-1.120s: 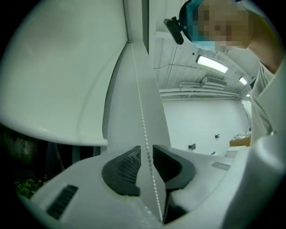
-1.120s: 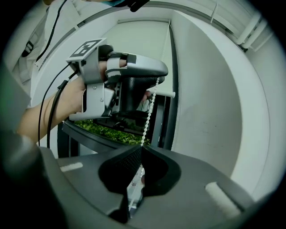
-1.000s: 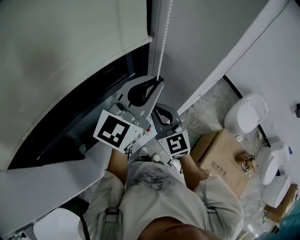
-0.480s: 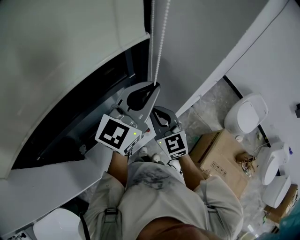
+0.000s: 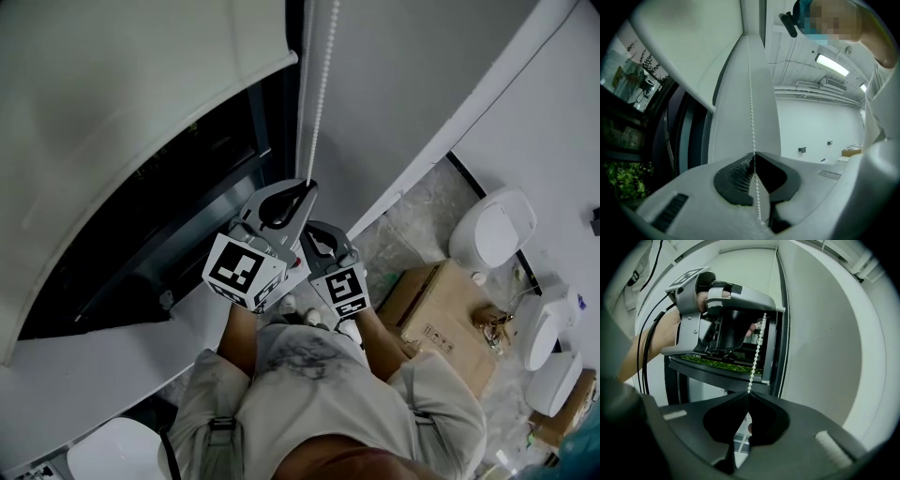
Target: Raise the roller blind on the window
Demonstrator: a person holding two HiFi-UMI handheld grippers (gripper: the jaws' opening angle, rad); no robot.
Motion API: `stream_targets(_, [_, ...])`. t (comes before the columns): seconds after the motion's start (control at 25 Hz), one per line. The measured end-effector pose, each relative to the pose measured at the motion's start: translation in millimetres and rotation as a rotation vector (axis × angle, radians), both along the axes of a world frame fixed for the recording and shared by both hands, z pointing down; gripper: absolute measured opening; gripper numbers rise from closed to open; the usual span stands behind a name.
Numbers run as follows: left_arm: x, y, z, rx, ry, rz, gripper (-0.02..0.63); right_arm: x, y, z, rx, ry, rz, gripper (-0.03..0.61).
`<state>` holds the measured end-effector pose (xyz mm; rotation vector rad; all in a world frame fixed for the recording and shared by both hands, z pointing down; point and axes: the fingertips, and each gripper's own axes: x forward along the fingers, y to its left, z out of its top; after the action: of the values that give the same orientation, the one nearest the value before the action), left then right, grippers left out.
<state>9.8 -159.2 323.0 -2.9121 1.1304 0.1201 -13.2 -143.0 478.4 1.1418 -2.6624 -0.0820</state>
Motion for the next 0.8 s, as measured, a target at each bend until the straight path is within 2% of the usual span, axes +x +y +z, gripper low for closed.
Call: stream_targets(0.8, [0.5,-1.3,66.0,-0.124,-0.040,-0.003,0.018,2.1,2.6,64.5,-0.111,0.063,-0.004,0.011])
